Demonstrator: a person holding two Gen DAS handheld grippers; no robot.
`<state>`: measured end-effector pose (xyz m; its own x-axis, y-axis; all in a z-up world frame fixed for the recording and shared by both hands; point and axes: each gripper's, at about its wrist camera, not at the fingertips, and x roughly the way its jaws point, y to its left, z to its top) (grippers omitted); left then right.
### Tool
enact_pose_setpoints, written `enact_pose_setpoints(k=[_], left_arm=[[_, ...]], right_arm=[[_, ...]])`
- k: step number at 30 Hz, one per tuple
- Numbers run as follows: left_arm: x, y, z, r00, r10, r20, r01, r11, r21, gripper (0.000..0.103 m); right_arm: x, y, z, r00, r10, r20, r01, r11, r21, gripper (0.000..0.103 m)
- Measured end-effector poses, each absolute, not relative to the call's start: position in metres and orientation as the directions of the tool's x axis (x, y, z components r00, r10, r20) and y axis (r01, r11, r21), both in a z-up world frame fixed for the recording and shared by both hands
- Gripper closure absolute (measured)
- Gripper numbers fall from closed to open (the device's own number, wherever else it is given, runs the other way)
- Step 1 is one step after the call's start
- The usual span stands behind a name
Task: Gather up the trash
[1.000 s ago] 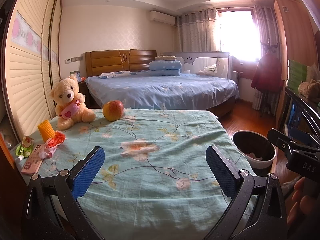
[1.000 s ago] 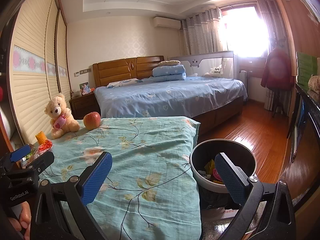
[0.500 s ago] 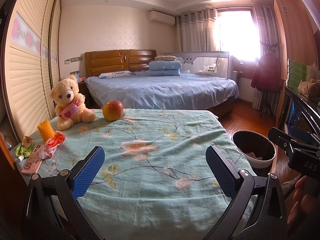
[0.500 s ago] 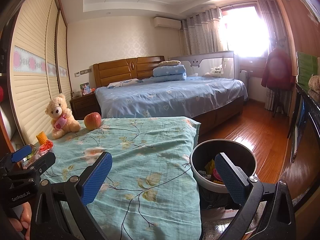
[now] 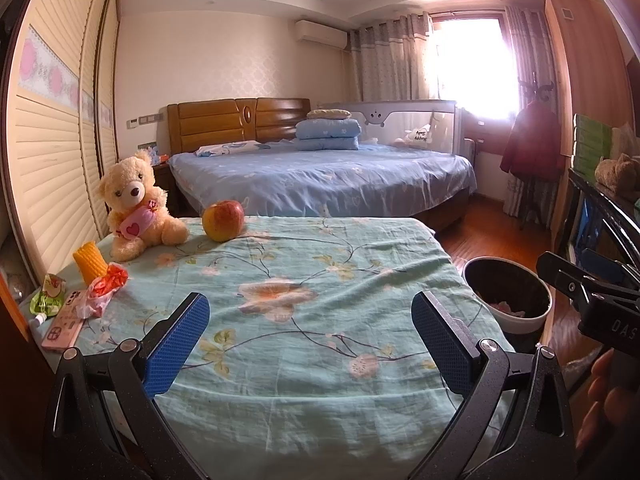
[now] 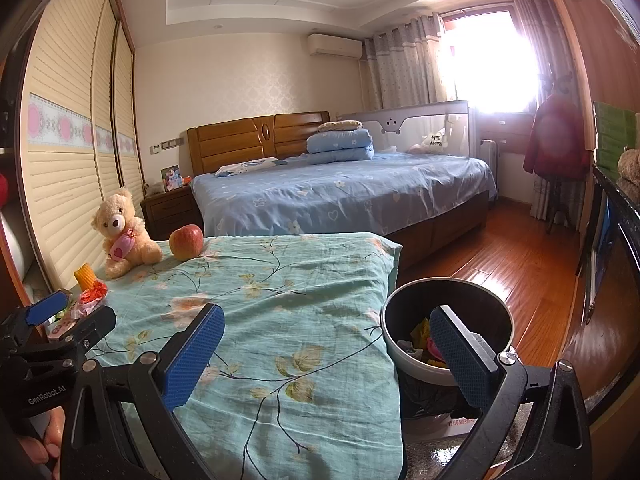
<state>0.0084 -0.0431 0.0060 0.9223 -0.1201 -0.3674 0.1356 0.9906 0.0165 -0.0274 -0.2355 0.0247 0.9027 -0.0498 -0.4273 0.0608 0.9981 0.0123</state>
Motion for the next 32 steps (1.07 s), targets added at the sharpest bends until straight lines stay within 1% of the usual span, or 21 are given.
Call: enact_pose_setpoints(k=[19,32], left_arm=[[0.013,-0.043,-0.001,0.917,-0.125,-0.380,0.143,0.990,0.020,0.000],[0.023,-0.041,-0.010,0.904,-0.129,-0.409,0.149,0.989,0.017,0.000]], right_arm=[[-0.031,-0.227,0.023,0.900,-0.044,-0.434,0.056,0.998,0.015,0.000],[-0.032,-0.196,0.011,0.877,-0.032,-0.479,0.049,0.999,0.023,0.000]])
